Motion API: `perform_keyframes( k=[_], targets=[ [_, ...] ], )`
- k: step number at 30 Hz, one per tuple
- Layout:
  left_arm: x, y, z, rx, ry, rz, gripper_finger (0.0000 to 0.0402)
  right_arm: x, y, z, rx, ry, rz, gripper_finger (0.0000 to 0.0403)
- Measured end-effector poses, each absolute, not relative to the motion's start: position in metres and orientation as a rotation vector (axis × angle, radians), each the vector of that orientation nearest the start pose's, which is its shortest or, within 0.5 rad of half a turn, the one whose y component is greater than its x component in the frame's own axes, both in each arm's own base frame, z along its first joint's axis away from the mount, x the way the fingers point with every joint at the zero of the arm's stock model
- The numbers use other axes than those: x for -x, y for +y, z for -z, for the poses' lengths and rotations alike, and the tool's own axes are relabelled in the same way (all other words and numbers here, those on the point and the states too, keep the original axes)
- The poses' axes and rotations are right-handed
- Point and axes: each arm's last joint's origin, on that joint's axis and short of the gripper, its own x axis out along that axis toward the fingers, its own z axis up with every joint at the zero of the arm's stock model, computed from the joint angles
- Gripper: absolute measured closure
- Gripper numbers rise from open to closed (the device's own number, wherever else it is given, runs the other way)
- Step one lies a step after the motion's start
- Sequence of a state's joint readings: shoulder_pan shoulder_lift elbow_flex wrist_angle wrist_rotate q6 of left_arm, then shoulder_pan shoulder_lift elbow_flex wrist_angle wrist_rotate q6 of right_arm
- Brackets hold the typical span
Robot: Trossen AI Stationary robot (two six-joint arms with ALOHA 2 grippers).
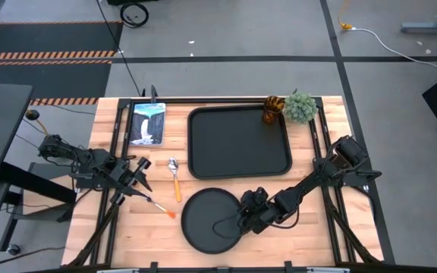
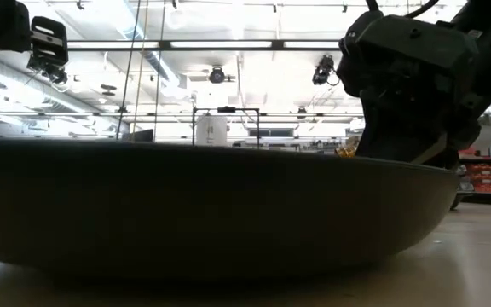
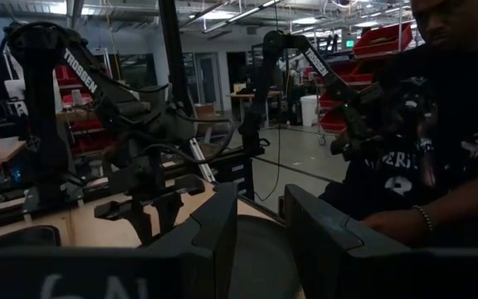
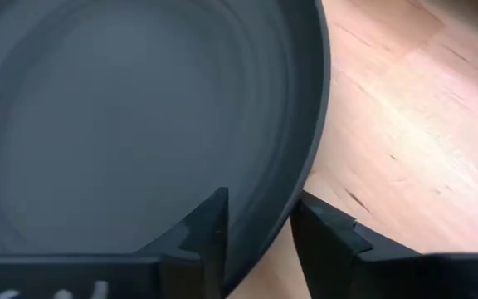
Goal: Pick and place plate/cup/fork/spoon on tray
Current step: Put the black plate on the black tray
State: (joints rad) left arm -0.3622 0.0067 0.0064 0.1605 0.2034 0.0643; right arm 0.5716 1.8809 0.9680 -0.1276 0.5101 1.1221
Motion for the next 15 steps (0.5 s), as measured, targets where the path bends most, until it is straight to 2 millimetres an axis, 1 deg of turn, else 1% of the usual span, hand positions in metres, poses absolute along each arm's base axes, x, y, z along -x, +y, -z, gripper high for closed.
perform_keyframes(
  k=[8, 14, 15],
  targets=[
    [-0.088, -0.039, -0.18, -0.05, -0.179, 0.559, 0.0292, -0.299, 0.174, -0.118, -0.53, 0.788, 0.421, 0.0329],
    [-0.088, -0.039, -0.18, -0.049, -0.179, 0.559, 0.0292, -0.306, 0.166, -0.119, -0.552, 0.794, 0.409, 0.0387],
    [-0.088, -0.039, -0.181, -0.049, -0.18, 0.559, 0.0292, -0.307, 0.165, -0.119, -0.549, 0.791, 0.407, 0.0391]
  ],
)
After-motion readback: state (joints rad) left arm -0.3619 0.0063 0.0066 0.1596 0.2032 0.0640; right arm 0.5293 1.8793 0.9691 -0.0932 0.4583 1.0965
